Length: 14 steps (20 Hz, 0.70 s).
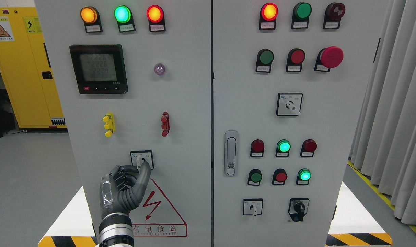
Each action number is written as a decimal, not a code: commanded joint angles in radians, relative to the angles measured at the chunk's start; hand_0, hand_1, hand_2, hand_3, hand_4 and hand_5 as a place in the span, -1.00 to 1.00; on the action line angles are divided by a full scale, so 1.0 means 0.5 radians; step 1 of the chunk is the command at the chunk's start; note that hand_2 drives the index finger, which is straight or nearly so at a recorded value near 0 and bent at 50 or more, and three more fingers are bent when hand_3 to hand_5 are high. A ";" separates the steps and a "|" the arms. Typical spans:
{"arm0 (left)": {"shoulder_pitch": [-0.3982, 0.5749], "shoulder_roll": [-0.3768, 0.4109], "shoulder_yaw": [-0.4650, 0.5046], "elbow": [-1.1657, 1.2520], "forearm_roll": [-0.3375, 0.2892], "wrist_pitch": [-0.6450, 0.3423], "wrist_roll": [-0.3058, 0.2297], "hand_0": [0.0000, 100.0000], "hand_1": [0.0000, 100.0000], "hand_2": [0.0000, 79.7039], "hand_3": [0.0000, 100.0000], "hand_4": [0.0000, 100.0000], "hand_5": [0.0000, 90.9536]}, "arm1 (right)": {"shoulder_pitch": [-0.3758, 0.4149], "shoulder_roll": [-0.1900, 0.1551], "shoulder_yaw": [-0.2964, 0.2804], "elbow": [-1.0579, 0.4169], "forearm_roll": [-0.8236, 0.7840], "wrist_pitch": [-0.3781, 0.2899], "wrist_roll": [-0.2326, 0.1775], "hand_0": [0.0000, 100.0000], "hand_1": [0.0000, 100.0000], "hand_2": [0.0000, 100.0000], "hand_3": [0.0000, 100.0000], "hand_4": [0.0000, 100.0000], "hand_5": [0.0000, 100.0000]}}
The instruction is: Turn on light switch 1
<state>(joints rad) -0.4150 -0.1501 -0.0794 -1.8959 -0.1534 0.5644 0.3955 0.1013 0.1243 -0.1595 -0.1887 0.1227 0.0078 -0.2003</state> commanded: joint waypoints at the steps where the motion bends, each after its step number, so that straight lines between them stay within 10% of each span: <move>1: -0.011 -0.001 -0.004 0.003 0.000 0.000 0.001 -0.38 0.33 0.54 0.84 0.77 0.90 | 0.000 0.000 0.000 0.000 0.000 0.000 0.002 -1.00 0.00 -0.92 -1.00 -1.00 -1.00; 14: -0.008 -0.001 -0.007 0.006 0.003 0.003 0.001 -0.37 0.30 0.55 0.85 0.77 0.90 | 0.000 0.000 0.000 0.000 0.000 0.000 0.002 -1.00 0.00 -0.92 -1.00 -1.00 -1.00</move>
<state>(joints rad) -0.4186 -0.1505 -0.0802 -1.8942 -0.1530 0.5652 0.3962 0.1013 0.1243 -0.1595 -0.1887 0.1227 0.0078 -0.2002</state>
